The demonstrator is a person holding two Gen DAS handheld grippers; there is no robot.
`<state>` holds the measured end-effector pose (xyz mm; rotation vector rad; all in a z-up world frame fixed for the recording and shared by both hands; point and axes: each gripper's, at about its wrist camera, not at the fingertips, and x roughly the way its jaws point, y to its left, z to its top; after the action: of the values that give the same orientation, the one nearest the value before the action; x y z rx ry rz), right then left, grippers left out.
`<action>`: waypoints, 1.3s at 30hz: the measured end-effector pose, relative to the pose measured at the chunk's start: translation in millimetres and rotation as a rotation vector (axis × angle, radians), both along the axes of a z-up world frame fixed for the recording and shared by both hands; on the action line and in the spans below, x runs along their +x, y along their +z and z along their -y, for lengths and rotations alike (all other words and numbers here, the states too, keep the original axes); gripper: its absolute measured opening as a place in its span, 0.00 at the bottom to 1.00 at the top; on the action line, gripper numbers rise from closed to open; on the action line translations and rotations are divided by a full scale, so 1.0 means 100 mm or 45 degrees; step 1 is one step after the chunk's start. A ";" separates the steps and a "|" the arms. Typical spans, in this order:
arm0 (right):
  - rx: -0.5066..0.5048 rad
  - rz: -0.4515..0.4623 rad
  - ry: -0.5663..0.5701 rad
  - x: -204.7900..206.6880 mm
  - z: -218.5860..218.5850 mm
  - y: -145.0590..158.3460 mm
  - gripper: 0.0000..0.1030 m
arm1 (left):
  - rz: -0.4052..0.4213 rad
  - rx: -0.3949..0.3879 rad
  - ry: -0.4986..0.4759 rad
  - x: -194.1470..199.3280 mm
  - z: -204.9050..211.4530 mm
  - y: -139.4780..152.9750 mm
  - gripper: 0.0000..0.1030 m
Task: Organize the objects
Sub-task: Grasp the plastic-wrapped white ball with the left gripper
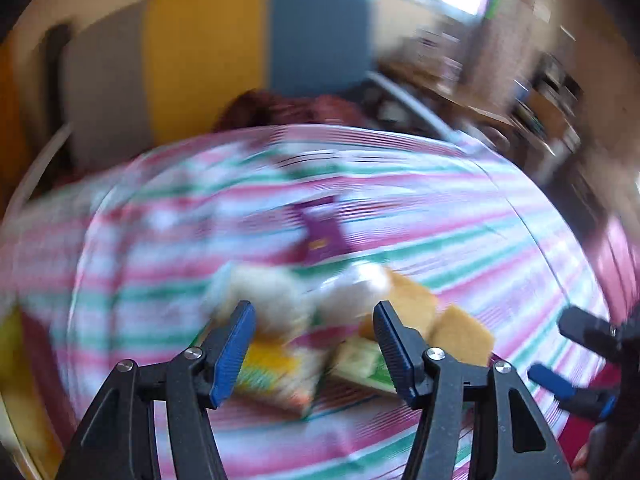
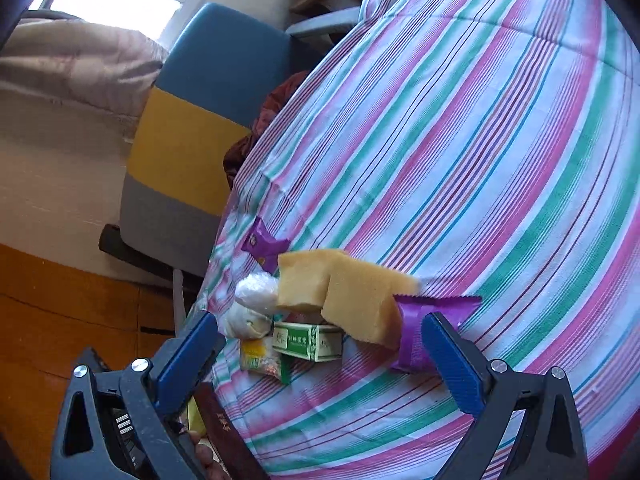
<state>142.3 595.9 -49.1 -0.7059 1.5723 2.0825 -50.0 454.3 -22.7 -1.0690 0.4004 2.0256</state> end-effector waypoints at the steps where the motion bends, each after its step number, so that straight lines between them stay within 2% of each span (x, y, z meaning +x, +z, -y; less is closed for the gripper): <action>1: -0.001 0.003 -0.009 0.01 -0.01 0.00 1.00 | -0.021 -0.018 -0.046 0.03 -0.09 -0.02 0.59; 4: -0.011 0.015 -0.019 0.01 -0.04 -0.03 1.00 | -0.037 -0.102 -0.099 0.02 -0.30 -0.18 0.59; 7: -0.013 0.027 -0.013 -0.01 -0.05 -0.05 1.00 | 0.062 -0.123 -0.099 -0.14 -0.45 -0.39 0.59; 8: -0.014 0.031 -0.013 -0.01 -0.05 -0.06 1.00 | 0.082 -0.123 -0.105 -0.16 -0.45 -0.45 0.44; 11: 0.003 0.037 -0.024 0.00 -0.10 -0.06 1.00 | 0.102 -0.104 -0.084 -0.20 -0.43 -0.47 0.35; 16: 0.026 0.011 -0.168 0.20 -0.23 -0.02 1.00 | 0.102 0.076 -0.036 -0.09 0.03 -0.06 0.35; 19: 0.007 0.056 -0.158 0.16 -0.24 -0.07 1.00 | 0.067 0.148 -0.036 0.10 0.42 0.15 0.35; 21: 0.010 0.108 -0.143 0.11 -0.22 -0.10 1.00 | 0.043 0.159 -0.043 0.23 0.62 0.19 0.35; 24: 0.009 0.182 -0.154 0.10 -0.21 -0.15 1.00 | 0.041 0.154 -0.048 0.43 0.92 0.17 0.35; 29: 0.038 0.235 -0.157 0.10 -0.20 -0.15 0.99 | 0.088 0.163 -0.031 0.63 1.33 0.06 0.35; 34: 0.056 0.294 -0.133 0.05 -0.16 -0.19 0.86 | 0.124 0.148 -0.021 0.75 1.62 -0.08 0.35; 39: 0.134 0.373 -0.115 0.02 -0.10 -0.14 0.76 | 0.143 0.110 -0.077 0.92 1.72 -0.26 0.35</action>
<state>144.6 606.1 -62.9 -0.8422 1.3002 1.8826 42.0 282.6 -49.0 -1.0985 0.2809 1.9021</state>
